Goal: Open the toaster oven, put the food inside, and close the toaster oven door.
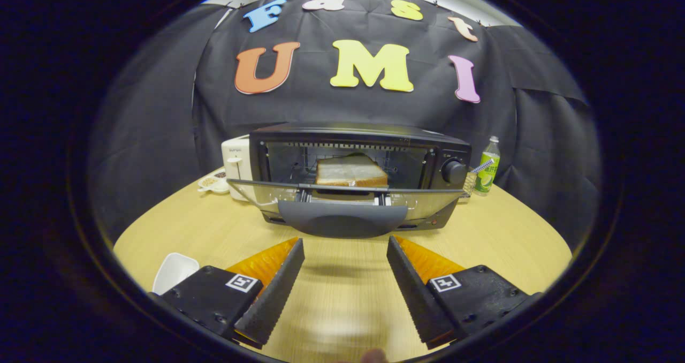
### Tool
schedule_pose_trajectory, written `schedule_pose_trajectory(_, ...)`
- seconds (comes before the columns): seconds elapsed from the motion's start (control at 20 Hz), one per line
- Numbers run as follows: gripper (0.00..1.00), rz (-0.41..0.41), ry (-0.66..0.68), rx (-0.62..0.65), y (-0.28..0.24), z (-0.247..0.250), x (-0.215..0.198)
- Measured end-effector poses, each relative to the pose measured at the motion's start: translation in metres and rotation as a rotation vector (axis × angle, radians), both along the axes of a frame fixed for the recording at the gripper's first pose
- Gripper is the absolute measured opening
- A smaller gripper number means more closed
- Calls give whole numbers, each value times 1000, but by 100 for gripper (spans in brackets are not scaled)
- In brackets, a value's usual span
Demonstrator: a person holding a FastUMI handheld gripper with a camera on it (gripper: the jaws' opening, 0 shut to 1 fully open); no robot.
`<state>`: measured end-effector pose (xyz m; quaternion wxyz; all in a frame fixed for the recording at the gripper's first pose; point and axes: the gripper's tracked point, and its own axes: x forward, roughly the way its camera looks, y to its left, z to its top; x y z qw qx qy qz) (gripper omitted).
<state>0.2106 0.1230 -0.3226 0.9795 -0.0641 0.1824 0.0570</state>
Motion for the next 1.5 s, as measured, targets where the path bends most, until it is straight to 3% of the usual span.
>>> schedule_pose_trajectory(0.45, 100, -6, -31, 19, 2, 12, 14)
schedule_pose_trajectory(0.75, 100, 6, -107, 97, 0, 63, 23)
schedule_pose_trajectory(0.9, 100, 23, -159, 162, -15, 106, -12)
schedule_pose_trajectory(1.05, 100, 19, -254, 138, -51, 166, -51)
schedule_pose_trajectory(1.15, 100, 26, -247, 125, -75, 194, -84)
schedule_pose_trajectory(1.3, 100, -28, -319, 137, -120, 242, -125)
schedule_pose_trajectory(1.5, 100, -5, -391, 181, -137, 309, -182)
